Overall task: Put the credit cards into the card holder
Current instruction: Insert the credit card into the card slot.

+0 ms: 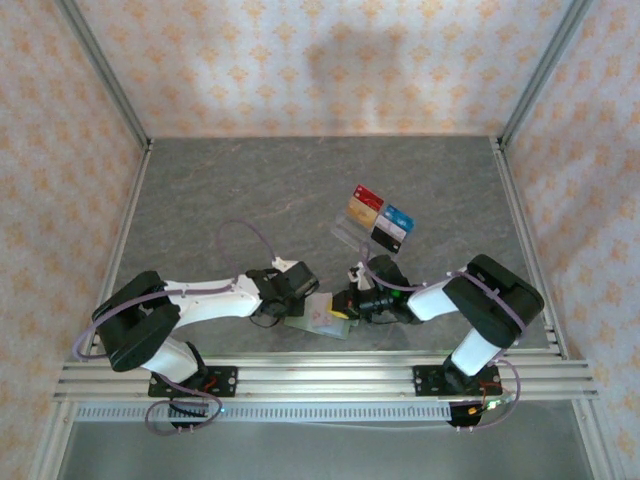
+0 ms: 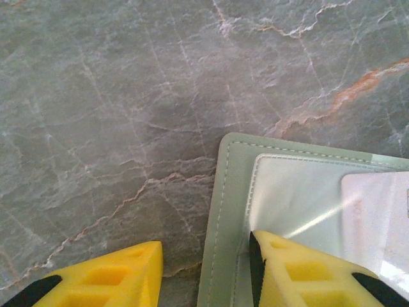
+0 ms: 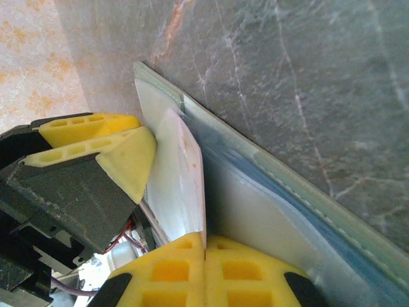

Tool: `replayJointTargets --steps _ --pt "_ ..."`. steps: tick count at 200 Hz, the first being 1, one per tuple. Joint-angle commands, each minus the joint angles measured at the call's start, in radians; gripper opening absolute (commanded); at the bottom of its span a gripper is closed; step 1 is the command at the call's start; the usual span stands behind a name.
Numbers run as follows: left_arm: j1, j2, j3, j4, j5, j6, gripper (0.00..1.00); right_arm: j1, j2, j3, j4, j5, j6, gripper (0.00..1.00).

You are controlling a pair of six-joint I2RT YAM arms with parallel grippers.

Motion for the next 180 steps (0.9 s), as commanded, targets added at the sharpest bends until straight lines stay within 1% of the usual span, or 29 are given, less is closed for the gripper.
replayJointTargets --steps 1,52,66,104,133,180 --pt "-0.011 -0.023 -0.045 -0.098 -0.025 -0.019 0.40 -0.021 0.056 0.017 -0.191 0.167 -0.051 0.00" --pt "-0.015 -0.033 -0.076 -0.097 0.008 0.007 0.40 -0.021 0.053 0.031 -0.203 0.175 -0.086 0.00" --pt "-0.017 -0.025 -0.071 -0.102 0.012 0.019 0.40 -0.021 0.047 0.045 -0.233 0.173 -0.115 0.00" --pt "-0.016 -0.010 -0.075 -0.089 0.019 0.021 0.40 -0.021 0.031 0.109 -0.327 0.166 -0.188 0.00" --pt "-0.016 -0.010 -0.078 -0.084 0.017 0.009 0.40 -0.023 0.054 0.179 -0.411 0.157 -0.263 0.00" --pt "-0.016 -0.002 -0.064 -0.099 0.004 0.004 0.40 -0.033 0.117 0.287 -0.452 0.098 -0.333 0.00"
